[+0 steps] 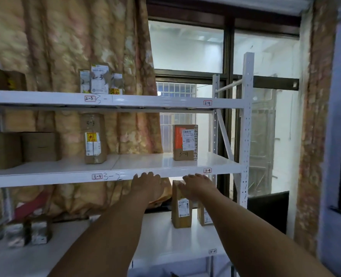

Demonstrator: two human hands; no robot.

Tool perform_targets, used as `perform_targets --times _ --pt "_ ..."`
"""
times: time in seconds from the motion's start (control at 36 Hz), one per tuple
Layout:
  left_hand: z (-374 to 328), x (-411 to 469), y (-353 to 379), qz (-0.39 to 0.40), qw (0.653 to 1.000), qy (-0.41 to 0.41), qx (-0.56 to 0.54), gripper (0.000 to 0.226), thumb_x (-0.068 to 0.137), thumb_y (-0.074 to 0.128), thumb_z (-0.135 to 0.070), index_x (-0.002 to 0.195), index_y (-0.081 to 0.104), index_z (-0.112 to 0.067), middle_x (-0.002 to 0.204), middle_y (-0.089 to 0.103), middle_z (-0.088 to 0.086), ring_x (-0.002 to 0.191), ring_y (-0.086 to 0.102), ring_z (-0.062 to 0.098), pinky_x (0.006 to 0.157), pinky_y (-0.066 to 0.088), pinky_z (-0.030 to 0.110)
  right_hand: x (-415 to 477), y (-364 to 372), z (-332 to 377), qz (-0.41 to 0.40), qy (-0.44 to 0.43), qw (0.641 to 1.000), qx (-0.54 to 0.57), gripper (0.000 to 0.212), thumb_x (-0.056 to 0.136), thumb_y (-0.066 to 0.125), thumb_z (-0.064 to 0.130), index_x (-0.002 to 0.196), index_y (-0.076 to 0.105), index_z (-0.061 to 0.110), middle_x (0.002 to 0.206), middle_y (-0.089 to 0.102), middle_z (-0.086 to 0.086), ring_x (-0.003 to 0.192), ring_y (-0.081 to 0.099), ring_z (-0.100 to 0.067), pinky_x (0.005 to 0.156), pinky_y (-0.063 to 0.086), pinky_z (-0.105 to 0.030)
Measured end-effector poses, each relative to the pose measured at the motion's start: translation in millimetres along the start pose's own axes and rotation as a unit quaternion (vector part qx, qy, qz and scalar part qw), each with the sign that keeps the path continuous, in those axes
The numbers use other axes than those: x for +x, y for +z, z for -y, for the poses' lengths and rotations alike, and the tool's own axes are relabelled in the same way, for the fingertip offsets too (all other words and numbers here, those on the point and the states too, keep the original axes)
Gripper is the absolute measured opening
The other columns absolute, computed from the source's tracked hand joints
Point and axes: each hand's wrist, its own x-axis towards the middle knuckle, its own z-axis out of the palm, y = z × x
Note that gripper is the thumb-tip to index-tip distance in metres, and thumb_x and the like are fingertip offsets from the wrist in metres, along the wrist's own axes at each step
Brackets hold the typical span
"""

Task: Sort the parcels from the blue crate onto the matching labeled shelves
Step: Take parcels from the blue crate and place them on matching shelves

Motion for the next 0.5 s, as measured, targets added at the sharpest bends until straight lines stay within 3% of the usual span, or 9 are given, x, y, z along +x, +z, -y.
perform_targets --times 0.17,0.25,0.36,0.5 --pt "15 -74 -8 -0.021 0.999 -0.036 0.014 0.058 0.105 0.023 -0.054 0.145 0.053 -0.024 0.153 0.048 0.005 0.138 0.045 0.028 0.114 0.034 0.046 -62 -7 29 0.01 -0.018 1.0 0.017 0.065 0.104 0.022 0.056 0.157 0.037 0.022 0.163 0.038 -0.005 0.152 0.03 -0.029 0.124 0.022 -0.049" --pt "27 -117 -8 -0.021 0.998 -0.057 0.025 0.064 0.099 0.018 -0.058 0.14 0.057 -0.028 0.156 0.045 0.005 0.141 0.04 0.03 0.113 0.035 0.051 -97 -4 50 0.023 -0.051 0.998 0.002 0.067 0.102 0.022 0.058 0.16 0.032 0.024 0.167 0.031 -0.01 0.153 0.025 -0.034 0.123 0.02 -0.053" --pt "30 -182 -12 -0.006 0.996 -0.086 0.014 0.061 0.104 0.019 -0.054 0.152 0.044 -0.025 0.161 0.039 0.006 0.142 0.042 0.03 0.115 0.03 0.048 -158 -8 71 0.02 -0.063 0.998 0.006 0.065 0.107 0.019 0.057 0.159 0.034 0.021 0.169 0.027 -0.007 0.157 0.017 -0.031 0.123 0.011 -0.052" --pt "38 -252 -25 0.014 0.995 -0.094 0.011 0.052 0.104 0.026 -0.051 0.139 0.057 -0.026 0.152 0.049 0.006 0.133 0.048 0.031 0.11 0.034 0.048 -216 -6 96 0.042 -0.094 0.994 0.024 0.063 0.108 0.021 0.053 0.159 0.033 0.019 0.168 0.029 -0.008 0.155 0.021 -0.033 0.124 0.016 -0.05"
